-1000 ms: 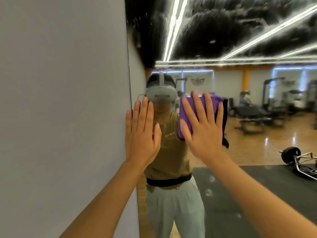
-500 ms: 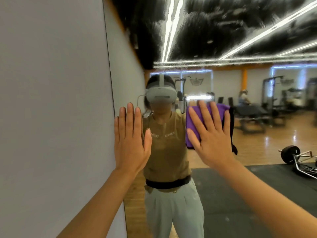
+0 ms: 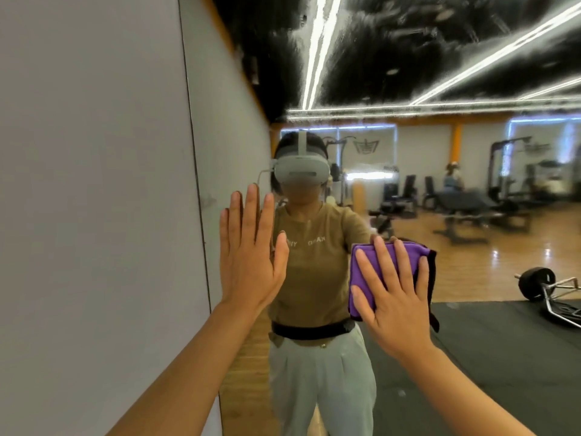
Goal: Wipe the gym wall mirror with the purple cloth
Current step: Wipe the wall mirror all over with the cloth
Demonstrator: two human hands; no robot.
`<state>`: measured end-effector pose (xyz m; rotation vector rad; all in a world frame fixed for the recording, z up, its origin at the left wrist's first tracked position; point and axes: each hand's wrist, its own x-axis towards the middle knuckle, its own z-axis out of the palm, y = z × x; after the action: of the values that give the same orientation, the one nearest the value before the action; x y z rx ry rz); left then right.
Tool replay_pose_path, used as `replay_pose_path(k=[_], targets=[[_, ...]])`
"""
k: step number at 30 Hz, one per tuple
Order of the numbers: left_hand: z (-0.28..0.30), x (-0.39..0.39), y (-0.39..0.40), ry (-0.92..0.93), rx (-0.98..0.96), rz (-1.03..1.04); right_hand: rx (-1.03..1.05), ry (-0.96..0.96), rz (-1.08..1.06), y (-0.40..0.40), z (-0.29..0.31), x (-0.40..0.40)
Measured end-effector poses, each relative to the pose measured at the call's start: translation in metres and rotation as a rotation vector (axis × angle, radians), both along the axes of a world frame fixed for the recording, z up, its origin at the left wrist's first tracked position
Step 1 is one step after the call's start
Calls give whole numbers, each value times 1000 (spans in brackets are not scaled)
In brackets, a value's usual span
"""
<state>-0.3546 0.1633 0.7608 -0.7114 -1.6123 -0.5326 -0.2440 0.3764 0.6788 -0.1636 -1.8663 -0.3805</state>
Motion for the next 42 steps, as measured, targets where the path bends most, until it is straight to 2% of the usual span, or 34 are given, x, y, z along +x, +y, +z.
replay_pose_path(k=[3, 8, 10, 13, 17, 20, 25, 30, 32, 34, 39, 42], targets=[[-3, 6, 12, -19, 20, 15, 34, 13, 23, 1, 27, -1], [-3, 3, 15, -21, 28, 44, 36, 120, 35, 11, 160, -7], [-2, 5, 17, -19, 45, 55, 25, 148, 23, 14, 187, -7], [-2, 8, 22, -37, 90, 68, 21, 169, 42, 15, 163, -6], [-2, 16, 33, -91, 155, 64, 68, 116, 74, 25, 74, 4], [-3, 24, 44, -119, 178, 51, 103, 62, 68, 40, 32, 13], [-6, 43, 73, -48, 92, 17, 133, 33, 106, 45, 45, 19], [1, 51, 100, -62, 92, -2, 38, 167, 52, 60, 160, 12], [5, 52, 109, -64, 95, -3, 30, 181, 44, 64, 178, 13], [6, 52, 115, -57, 102, -3, 26, 183, 50, 68, 157, 16], [5, 50, 119, -37, 116, 17, 42, 137, 68, 90, 40, 34], [6, 51, 121, -45, 121, 31, 59, 108, 72, 96, 25, 40]])
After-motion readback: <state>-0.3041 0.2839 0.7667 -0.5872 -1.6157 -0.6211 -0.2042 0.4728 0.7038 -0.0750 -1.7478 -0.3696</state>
